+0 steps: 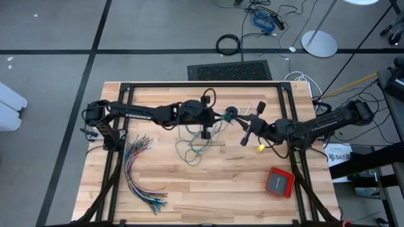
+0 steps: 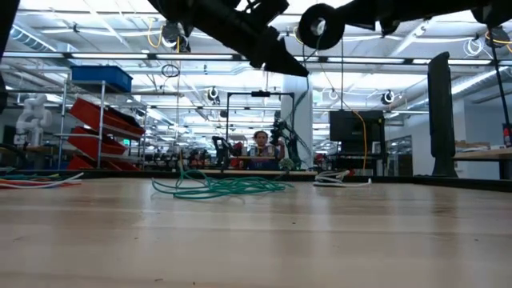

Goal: Coil cords
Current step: Coil the green wire onto the spool

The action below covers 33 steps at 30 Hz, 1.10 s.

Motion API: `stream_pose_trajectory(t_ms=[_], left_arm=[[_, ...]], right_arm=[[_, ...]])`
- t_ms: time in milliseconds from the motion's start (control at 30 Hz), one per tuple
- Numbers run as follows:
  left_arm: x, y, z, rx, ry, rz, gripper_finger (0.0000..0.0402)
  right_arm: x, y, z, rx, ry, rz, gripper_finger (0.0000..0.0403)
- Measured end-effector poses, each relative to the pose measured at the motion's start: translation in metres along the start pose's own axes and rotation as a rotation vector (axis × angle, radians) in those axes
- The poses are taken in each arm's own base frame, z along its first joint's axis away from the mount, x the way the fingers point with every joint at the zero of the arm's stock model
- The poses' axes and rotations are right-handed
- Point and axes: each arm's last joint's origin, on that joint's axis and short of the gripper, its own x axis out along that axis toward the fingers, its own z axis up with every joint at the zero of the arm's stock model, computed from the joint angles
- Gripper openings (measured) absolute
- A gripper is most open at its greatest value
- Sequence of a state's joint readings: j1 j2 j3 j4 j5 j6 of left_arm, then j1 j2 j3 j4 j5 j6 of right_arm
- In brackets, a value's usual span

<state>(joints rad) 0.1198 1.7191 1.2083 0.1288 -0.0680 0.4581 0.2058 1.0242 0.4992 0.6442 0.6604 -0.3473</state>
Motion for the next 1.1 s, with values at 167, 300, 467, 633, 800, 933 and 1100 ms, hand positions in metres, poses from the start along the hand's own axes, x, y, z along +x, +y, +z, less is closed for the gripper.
stream_pose_trajectory(t_ms=[167, 300, 467, 633, 800, 933, 1100], left_arm=[[0.000, 0.004, 0.007, -0.057, -0.100, -0.018, 0.0061], [0.000, 0.003, 0.004, -0.071, -0.142, -0.003, 0.0061], [0.001, 0.000, 0.000, -0.108, -0.165, -0.027, 0.0061], [0.007, -0.004, -0.003, -0.124, -0.183, -0.053, 0.0061], [0.012, -0.007, -0.009, -0.141, -0.155, -0.066, 0.0061], [0.013, -0.008, -0.009, -0.142, -0.152, -0.067, 0.0061], [0.013, -0.008, -0.010, -0.142, -0.147, -0.068, 0.0061]], right_arm=[[-0.004, -0.006, 0.006, -0.022, -0.017, -0.038, 0.0000], [-0.007, -0.011, 0.011, -0.029, -0.046, -0.067, 0.0000], [-0.010, -0.016, 0.017, -0.034, -0.077, -0.084, 0.0000], [-0.012, -0.019, 0.023, -0.036, -0.120, -0.106, 0.0000], [-0.013, -0.022, 0.027, -0.039, -0.153, -0.124, 0.0000], [-0.014, -0.024, 0.029, -0.032, -0.164, -0.131, 0.0000], [-0.016, -0.026, 0.031, -0.038, -0.175, -0.138, 0.0000]])
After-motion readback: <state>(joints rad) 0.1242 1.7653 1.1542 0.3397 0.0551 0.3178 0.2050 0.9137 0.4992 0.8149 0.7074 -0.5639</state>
